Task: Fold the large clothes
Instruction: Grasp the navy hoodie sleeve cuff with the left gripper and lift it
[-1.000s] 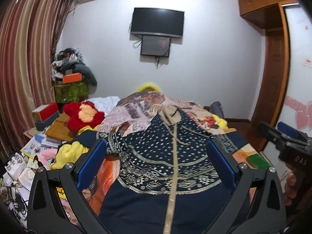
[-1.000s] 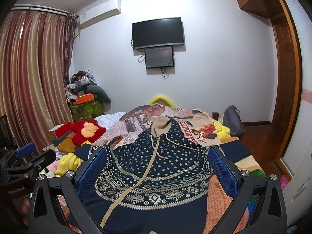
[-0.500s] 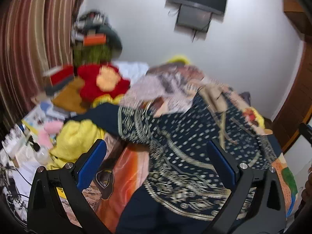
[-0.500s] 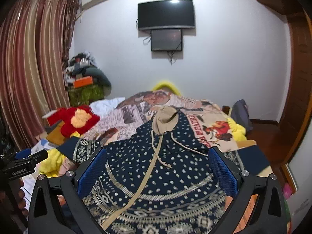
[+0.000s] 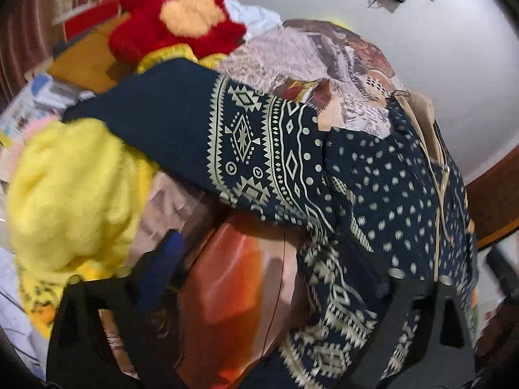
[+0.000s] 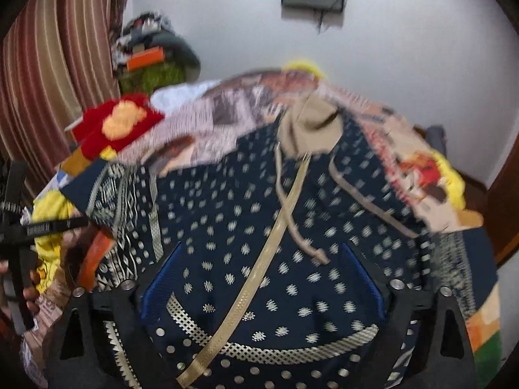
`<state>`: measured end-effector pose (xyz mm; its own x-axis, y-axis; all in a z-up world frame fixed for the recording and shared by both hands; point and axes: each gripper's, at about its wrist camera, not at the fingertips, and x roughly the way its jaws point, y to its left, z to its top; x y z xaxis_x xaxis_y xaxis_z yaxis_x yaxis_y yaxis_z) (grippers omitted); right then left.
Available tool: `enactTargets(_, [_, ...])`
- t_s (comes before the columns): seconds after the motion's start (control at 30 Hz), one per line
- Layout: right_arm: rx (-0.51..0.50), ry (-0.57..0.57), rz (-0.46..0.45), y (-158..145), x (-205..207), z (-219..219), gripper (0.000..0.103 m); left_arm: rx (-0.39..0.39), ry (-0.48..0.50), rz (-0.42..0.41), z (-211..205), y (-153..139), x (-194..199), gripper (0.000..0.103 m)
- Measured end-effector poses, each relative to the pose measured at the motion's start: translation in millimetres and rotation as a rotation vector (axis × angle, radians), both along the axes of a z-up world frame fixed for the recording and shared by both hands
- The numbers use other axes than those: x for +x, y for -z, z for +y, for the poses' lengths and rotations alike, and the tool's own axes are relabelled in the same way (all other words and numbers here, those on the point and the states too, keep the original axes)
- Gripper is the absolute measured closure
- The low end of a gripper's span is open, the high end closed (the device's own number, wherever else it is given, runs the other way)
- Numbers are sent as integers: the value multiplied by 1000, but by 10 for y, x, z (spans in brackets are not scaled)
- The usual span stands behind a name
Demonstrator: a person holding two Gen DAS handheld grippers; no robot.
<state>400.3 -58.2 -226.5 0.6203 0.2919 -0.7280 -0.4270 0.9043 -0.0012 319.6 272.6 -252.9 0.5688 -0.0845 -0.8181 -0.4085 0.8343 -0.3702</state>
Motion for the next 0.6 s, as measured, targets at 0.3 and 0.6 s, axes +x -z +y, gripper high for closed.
enactTargets(0.3, [30, -25, 157, 405, 242, 27, 17, -74, -68, 52, 265, 248, 394, 48])
enactTargets(0.6, [57, -5, 232, 432, 285, -97, 18, 245, -40, 64, -40, -98, 472, 93])
